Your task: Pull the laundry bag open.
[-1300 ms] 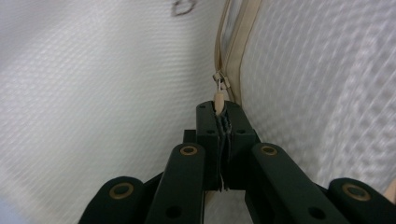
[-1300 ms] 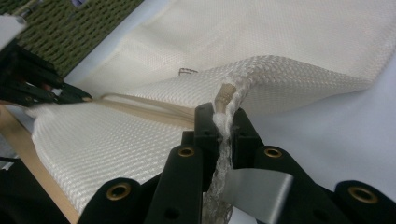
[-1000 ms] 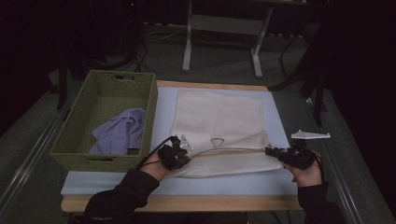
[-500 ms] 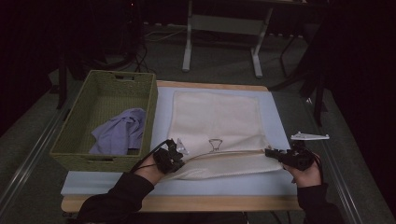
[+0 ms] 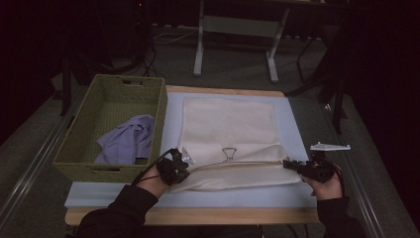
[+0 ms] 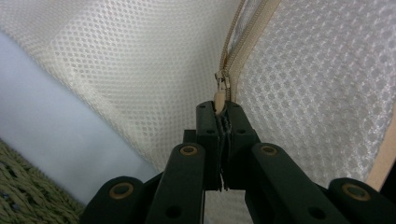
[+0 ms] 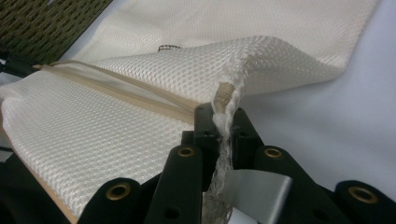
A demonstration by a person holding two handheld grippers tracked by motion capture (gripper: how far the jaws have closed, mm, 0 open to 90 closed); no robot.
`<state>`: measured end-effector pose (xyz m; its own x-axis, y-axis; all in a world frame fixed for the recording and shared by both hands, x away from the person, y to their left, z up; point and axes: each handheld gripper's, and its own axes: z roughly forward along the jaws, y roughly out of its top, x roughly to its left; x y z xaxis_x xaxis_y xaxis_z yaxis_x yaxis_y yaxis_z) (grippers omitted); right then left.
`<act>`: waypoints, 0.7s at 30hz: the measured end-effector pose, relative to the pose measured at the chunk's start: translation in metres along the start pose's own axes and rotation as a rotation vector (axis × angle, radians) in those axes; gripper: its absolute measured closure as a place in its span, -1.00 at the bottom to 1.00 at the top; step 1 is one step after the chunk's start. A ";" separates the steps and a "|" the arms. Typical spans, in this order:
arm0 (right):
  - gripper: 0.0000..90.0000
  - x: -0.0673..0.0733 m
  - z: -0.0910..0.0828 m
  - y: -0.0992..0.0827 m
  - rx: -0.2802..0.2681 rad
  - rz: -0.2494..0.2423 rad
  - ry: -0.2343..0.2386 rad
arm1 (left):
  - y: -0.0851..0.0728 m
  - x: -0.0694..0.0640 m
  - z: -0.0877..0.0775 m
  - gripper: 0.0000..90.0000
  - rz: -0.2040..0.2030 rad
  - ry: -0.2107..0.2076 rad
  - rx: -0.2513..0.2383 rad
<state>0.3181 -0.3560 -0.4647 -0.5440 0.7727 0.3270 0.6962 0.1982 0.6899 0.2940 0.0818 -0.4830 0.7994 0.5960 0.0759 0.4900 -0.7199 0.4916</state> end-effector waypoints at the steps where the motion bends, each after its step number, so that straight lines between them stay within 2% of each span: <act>1: 0.88 -0.001 0.000 -0.001 0.003 0.000 -0.005 | 0.001 -0.001 -0.001 0.94 0.015 0.003 0.005; 7: 0.88 -0.005 0.000 -0.005 0.011 0.013 0.001 | 0.001 -0.001 -0.006 0.94 0.012 0.002 0.004; 9: 0.88 -0.006 -0.001 -0.008 0.017 0.011 0.004 | 0.000 0.001 -0.008 0.94 0.002 -0.015 -0.002; 10: 0.88 -0.008 -0.002 -0.009 0.012 0.015 0.006 | 0.000 0.000 -0.008 0.94 0.011 0.003 0.007; 11: 0.88 -0.008 -0.002 -0.010 0.014 0.021 0.005 | 0.000 0.001 -0.007 0.94 0.007 -0.016 0.006; 12: 0.88 -0.009 -0.002 -0.011 0.013 0.024 0.001 | 0.000 0.000 -0.007 0.94 0.005 -0.015 0.008; 13: 0.88 -0.010 -0.002 -0.011 0.013 0.024 0.005 | 0.000 -0.001 -0.006 0.94 0.026 0.007 0.020; 14: 0.88 -0.010 -0.002 -0.011 0.014 0.023 0.002 | 0.000 -0.002 -0.005 0.94 0.037 0.010 0.028; 15: 0.88 -0.011 -0.002 -0.012 0.015 0.023 -0.010 | -0.001 -0.002 -0.005 0.94 0.036 0.011 0.031; 16: 0.88 -0.012 -0.002 -0.012 0.013 0.030 -0.002 | -0.001 -0.003 -0.004 0.94 0.045 0.035 0.043; 17: 0.88 -0.013 -0.002 -0.012 0.012 0.033 -0.007 | -0.001 -0.002 -0.004 0.94 0.050 0.038 0.045; 18: 0.88 -0.013 -0.002 -0.013 0.014 0.032 -0.018 | -0.002 0.000 -0.004 0.94 0.037 0.030 0.046; 19: 0.88 -0.015 -0.002 -0.013 0.019 0.032 -0.017 | -0.002 0.000 -0.005 0.94 0.039 0.044 0.048; 21: 0.88 -0.017 -0.004 -0.015 0.005 0.049 -0.009 | -0.003 0.000 -0.007 0.94 0.034 0.033 0.046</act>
<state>0.3150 -0.3743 -0.4777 -0.5049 0.7869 0.3548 0.7242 0.1625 0.6702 0.2905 0.0863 -0.4786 0.8047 0.5813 0.1206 0.4784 -0.7552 0.4482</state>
